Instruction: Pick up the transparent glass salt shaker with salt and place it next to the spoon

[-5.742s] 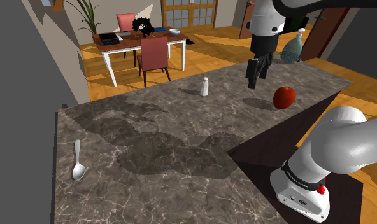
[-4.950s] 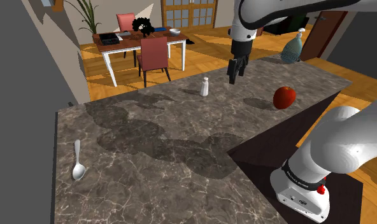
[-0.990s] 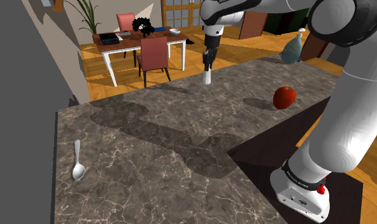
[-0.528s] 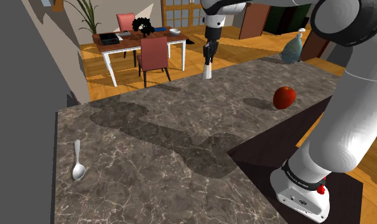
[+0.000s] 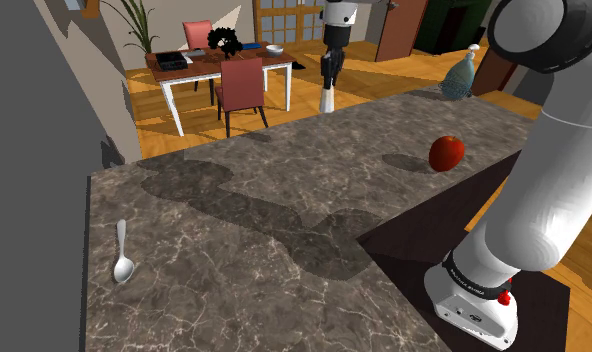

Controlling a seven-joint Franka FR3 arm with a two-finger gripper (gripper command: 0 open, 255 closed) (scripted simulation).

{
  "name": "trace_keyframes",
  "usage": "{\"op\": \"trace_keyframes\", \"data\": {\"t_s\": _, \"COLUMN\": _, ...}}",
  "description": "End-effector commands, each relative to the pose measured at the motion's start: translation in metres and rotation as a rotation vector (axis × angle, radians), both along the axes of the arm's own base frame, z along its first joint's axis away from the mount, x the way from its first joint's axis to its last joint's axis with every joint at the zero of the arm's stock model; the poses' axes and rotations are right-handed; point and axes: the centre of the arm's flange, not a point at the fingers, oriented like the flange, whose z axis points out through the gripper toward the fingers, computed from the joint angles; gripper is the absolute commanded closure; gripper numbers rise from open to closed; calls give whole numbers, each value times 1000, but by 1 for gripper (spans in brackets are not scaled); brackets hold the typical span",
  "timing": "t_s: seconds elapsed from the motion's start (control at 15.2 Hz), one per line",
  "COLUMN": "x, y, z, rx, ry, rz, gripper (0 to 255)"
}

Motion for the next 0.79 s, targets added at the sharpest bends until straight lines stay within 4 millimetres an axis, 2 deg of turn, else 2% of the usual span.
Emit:
{"op": "trace_keyframes", "data": {"t_s": 0.0, "x": 0, "y": 0, "z": 11, "rx": 0, "ry": 1, "rz": 0, "gripper": 255}}
{"op": "trace_keyframes", "data": {"t_s": 0.13, "x": 0, "y": 0, "z": 17, "rx": 0, "ry": 1, "rz": 0, "gripper": 255}}
{"op": "trace_keyframes", "data": {"t_s": 0.73, "x": 12, "y": 116, "z": -4, "rx": 0, "ry": 1, "rz": 0, "gripper": 255}}
